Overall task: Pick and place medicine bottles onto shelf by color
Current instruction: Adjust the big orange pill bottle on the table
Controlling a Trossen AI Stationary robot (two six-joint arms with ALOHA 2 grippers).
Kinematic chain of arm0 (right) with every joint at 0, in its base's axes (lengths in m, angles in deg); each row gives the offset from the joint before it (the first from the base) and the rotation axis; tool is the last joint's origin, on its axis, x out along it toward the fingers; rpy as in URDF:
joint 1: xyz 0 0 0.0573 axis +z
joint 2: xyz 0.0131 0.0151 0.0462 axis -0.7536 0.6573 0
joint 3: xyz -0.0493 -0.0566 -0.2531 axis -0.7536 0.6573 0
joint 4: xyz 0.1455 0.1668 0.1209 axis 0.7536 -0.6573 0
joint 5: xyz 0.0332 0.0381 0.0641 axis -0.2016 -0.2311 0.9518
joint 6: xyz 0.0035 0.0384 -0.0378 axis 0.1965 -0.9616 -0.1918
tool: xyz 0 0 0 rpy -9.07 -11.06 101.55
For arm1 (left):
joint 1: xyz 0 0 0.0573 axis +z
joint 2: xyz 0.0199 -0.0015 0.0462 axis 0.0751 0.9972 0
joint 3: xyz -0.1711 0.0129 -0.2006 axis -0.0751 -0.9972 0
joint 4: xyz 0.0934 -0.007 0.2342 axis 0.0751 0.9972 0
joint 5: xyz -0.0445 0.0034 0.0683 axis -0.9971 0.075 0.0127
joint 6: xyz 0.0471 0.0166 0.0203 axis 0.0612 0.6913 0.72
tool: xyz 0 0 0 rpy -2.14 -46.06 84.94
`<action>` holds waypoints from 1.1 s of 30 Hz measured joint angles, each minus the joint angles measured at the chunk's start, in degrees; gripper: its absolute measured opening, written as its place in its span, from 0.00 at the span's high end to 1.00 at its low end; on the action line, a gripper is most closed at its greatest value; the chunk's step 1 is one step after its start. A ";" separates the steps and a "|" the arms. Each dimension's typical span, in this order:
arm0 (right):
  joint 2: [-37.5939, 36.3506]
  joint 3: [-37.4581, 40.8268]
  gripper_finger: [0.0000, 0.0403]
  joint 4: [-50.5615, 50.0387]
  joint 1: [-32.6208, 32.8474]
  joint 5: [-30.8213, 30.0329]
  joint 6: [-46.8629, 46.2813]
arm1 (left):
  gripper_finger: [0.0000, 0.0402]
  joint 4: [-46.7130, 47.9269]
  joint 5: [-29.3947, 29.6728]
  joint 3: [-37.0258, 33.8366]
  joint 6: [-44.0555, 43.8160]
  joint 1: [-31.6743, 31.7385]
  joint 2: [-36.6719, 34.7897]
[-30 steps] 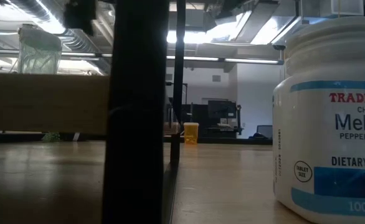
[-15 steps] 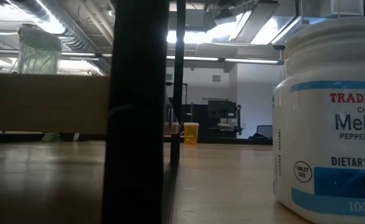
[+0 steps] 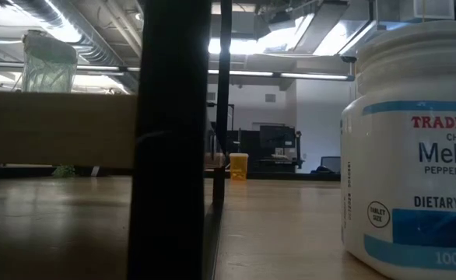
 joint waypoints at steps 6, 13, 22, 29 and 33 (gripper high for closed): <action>-0.02 0.00 0.54 0.63 1.70 0.15 -0.03 | 0.51 0.11 5.59 0.00 -4.02 -5.91 2.41; -0.04 0.00 0.54 0.85 3.90 0.14 -0.06 | 0.51 -0.70 5.89 0.00 3.53 -7.98 7.60; -0.04 -0.02 0.54 0.82 5.91 0.13 -3.77 | 0.51 -3.76 0.41 0.00 5.05 -8.49 10.69; -0.07 -0.02 0.54 0.80 6.30 0.11 -4.18 | 0.51 -0.48 3.55 0.00 1.87 -8.87 10.99; -0.07 -0.02 0.54 0.80 6.30 0.09 -4.18 | 0.51 2.34 3.76 0.00 -1.52 -8.86 10.99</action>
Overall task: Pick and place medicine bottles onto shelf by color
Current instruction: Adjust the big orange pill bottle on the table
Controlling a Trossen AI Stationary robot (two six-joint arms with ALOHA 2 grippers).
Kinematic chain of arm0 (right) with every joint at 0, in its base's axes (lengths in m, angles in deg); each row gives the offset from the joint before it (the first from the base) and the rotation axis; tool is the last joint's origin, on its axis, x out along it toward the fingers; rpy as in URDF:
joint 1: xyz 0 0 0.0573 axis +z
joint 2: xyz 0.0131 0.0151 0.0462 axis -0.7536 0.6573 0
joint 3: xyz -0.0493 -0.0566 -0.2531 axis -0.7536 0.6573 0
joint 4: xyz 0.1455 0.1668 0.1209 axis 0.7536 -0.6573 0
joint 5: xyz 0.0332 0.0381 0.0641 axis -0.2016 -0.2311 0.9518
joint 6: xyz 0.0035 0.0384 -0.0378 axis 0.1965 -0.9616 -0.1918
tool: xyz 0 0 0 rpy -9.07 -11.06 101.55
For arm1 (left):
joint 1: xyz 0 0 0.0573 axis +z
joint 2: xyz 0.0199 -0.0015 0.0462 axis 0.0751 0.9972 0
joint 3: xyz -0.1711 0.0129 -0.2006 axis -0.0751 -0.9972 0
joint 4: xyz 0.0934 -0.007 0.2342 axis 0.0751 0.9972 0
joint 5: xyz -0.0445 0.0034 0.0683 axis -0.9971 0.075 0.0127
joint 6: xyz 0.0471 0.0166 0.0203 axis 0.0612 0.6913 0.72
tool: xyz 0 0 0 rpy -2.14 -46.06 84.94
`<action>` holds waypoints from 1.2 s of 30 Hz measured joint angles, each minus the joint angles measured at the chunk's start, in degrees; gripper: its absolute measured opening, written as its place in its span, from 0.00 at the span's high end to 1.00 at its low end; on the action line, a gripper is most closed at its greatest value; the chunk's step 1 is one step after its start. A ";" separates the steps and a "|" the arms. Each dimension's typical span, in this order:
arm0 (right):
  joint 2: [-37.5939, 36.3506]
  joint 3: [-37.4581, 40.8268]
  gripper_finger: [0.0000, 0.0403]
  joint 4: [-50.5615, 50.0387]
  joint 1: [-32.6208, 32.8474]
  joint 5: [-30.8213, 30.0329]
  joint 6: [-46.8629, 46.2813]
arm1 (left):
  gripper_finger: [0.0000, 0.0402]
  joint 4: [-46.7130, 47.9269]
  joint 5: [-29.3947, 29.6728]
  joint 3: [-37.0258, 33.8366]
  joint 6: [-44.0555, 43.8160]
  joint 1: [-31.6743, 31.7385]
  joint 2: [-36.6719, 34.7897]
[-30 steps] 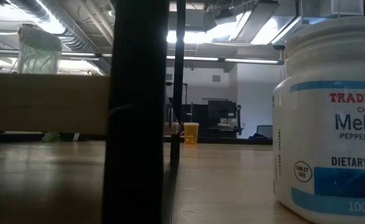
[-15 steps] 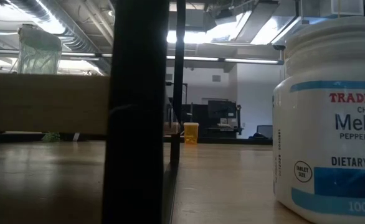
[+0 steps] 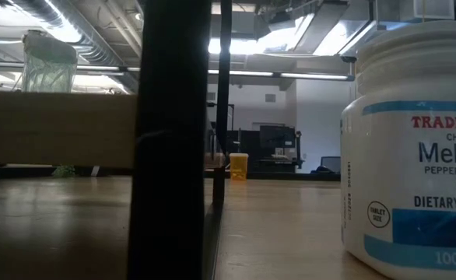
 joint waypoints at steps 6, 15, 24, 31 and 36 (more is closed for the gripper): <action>0.00 0.00 0.54 0.00 0.02 -6.42 -3.98 | 0.51 0.45 5.17 0.00 1.06 2.75 -0.01; 0.33 -0.04 0.54 0.01 -2.94 -15.61 -10.70 | 0.51 0.43 10.30 0.00 15.49 12.25 -0.22; 3.52 -0.05 0.54 -1.31 -5.48 -15.20 -10.75 | 0.51 0.35 11.91 0.00 31.69 24.26 -0.24; 6.85 -0.04 0.49 -1.12 -6.18 -20.80 -8.81 | 0.51 0.32 12.67 0.00 36.91 31.08 -0.24; 7.85 -0.04 0.46 -1.09 -7.58 -24.92 -2.72 | 0.51 0.26 12.73 0.00 38.50 34.69 -0.24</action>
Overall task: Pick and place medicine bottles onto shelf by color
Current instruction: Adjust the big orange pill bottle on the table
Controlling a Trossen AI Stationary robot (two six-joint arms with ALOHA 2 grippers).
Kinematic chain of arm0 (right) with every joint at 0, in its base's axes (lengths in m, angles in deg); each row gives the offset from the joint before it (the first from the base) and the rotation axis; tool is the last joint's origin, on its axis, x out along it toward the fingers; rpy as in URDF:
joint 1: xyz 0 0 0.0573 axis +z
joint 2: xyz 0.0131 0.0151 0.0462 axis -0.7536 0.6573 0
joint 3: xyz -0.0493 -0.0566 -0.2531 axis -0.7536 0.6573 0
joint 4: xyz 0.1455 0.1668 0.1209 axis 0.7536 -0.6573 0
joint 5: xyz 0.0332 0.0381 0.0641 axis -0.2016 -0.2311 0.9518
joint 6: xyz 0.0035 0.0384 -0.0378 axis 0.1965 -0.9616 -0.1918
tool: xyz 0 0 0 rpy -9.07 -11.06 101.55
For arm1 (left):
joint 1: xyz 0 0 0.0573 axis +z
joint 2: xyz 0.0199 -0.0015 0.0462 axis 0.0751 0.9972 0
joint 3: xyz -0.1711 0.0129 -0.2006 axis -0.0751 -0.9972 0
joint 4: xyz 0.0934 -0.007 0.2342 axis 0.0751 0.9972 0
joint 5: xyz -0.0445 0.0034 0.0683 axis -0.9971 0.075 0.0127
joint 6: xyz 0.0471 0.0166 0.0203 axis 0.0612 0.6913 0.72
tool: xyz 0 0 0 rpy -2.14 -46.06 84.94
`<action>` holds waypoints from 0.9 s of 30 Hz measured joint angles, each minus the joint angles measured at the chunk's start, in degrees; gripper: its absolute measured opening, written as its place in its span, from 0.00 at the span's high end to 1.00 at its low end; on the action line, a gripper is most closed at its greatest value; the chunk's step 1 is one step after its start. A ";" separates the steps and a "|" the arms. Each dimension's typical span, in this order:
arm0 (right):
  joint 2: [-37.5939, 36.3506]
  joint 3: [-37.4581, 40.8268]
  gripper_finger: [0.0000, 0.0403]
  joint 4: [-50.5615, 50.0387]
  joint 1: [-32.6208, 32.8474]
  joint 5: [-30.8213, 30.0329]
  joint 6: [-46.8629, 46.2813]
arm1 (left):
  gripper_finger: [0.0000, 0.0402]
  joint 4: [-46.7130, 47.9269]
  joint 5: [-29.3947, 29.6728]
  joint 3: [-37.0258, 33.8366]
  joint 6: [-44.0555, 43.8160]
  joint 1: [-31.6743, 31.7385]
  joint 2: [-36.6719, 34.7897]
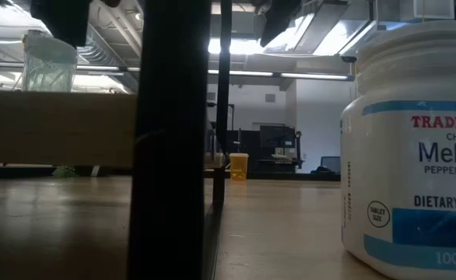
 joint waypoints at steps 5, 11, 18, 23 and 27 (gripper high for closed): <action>1.36 0.00 0.46 0.60 -3.48 9.12 3.50 | 0.51 -0.80 2.96 0.00 3.01 4.45 0.00; 4.82 0.00 0.48 0.63 -8.30 17.73 9.15 | 0.51 -4.79 3.98 0.00 10.39 10.12 0.00; 8.74 0.00 0.48 0.70 -11.48 17.75 14.59 | 0.51 -11.95 5.49 -0.02 28.33 18.03 0.00; 9.71 0.02 0.48 1.16 -13.31 16.60 12.93 | 0.51 -15.84 2.07 -0.01 43.98 27.10 0.00; 9.45 0.02 0.48 1.23 -14.63 18.02 10.19 | 0.51 -21.83 -4.79 -0.02 58.81 34.83 0.56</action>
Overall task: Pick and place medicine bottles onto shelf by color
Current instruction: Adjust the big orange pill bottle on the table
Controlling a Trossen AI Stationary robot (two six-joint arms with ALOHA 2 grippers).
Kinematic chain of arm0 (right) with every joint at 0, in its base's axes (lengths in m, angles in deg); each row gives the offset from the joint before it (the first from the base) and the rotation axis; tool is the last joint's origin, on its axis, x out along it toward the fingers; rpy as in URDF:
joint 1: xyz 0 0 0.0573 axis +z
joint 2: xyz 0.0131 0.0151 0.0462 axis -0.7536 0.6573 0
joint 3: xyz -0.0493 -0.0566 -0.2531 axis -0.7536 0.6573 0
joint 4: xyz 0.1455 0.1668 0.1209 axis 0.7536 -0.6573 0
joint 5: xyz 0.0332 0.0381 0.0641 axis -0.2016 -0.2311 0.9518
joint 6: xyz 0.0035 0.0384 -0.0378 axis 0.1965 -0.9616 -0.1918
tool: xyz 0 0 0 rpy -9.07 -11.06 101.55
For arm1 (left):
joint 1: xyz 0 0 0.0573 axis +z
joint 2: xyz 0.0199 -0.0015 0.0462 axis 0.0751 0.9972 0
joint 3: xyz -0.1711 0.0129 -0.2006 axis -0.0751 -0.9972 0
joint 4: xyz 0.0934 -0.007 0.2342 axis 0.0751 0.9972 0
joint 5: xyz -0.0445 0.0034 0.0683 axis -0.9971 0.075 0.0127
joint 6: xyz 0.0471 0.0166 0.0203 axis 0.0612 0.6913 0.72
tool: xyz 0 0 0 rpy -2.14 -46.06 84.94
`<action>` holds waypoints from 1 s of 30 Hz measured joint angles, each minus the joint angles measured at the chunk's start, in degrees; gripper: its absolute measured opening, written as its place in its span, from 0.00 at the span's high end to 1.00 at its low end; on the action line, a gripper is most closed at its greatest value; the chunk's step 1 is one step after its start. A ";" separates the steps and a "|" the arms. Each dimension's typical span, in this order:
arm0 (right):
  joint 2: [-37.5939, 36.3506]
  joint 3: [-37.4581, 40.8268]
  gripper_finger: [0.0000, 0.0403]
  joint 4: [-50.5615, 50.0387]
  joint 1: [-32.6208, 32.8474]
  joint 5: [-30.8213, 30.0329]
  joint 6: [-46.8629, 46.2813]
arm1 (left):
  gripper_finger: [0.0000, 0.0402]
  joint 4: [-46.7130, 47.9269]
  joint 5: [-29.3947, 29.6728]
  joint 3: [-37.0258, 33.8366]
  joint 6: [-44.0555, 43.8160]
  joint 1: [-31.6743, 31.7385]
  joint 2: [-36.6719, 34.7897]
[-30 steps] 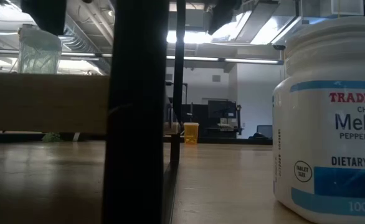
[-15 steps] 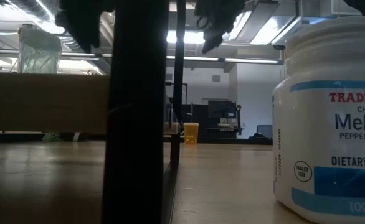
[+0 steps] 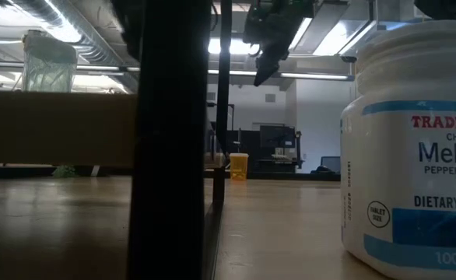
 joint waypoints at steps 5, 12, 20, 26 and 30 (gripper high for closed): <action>0.17 0.00 0.48 1.41 -1.25 0.00 -5.16 | 0.51 -8.68 -7.93 0.00 11.84 7.78 2.42; 1.98 0.00 0.48 5.40 -2.48 -3.09 -3.25 | 0.51 -14.42 -14.91 0.00 14.71 13.07 6.73; 4.57 0.00 0.48 5.67 -6.67 -3.09 4.08 | 0.51 -15.35 -16.19 0.00 12.37 14.56 10.77; 5.07 0.04 0.48 5.51 -9.19 -0.48 7.63 | 0.51 -22.32 -17.87 0.00 12.24 14.56 13.42; 5.86 0.02 0.48 5.63 -10.45 4.57 10.17 | 0.51 -27.63 -19.60 0.00 12.22 14.52 14.74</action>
